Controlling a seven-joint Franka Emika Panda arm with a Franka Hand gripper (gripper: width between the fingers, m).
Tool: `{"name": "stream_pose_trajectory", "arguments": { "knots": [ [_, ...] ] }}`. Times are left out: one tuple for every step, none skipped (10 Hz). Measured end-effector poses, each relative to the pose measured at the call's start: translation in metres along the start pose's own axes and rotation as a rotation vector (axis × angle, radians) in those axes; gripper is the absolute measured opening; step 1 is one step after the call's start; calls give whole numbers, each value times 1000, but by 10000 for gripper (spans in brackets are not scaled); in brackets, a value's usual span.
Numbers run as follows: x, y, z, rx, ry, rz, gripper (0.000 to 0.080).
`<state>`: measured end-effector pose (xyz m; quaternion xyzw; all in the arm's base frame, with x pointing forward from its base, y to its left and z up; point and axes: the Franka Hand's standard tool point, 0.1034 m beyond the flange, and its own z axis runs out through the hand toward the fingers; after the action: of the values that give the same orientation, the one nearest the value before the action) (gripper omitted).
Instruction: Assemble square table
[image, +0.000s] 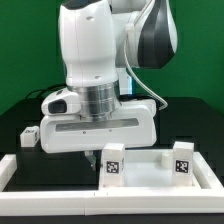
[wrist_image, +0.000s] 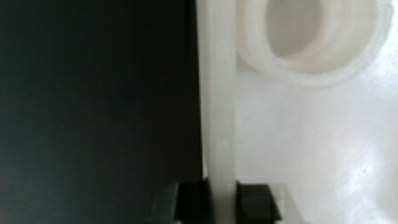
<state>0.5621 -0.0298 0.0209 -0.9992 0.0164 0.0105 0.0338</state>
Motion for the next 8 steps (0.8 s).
{"name": "stream_pose_trajectory", "arguments": {
  "knots": [
    [0, 0, 0, 0, 0, 0, 55],
    [0, 0, 0, 0, 0, 0, 55],
    [-1, -1, 0, -1, -2, -6, 55],
    [-4, -4, -3, -13, -8, -64, 55],
    [-7, -3, -5, -14, -14, -168, 55],
    [-10, 1, -5, -11, -29, -237, 55],
    [-10, 6, -5, -13, -30, -318, 55],
    [-10, 12, -5, -14, -32, -388, 57]
  ]
}}
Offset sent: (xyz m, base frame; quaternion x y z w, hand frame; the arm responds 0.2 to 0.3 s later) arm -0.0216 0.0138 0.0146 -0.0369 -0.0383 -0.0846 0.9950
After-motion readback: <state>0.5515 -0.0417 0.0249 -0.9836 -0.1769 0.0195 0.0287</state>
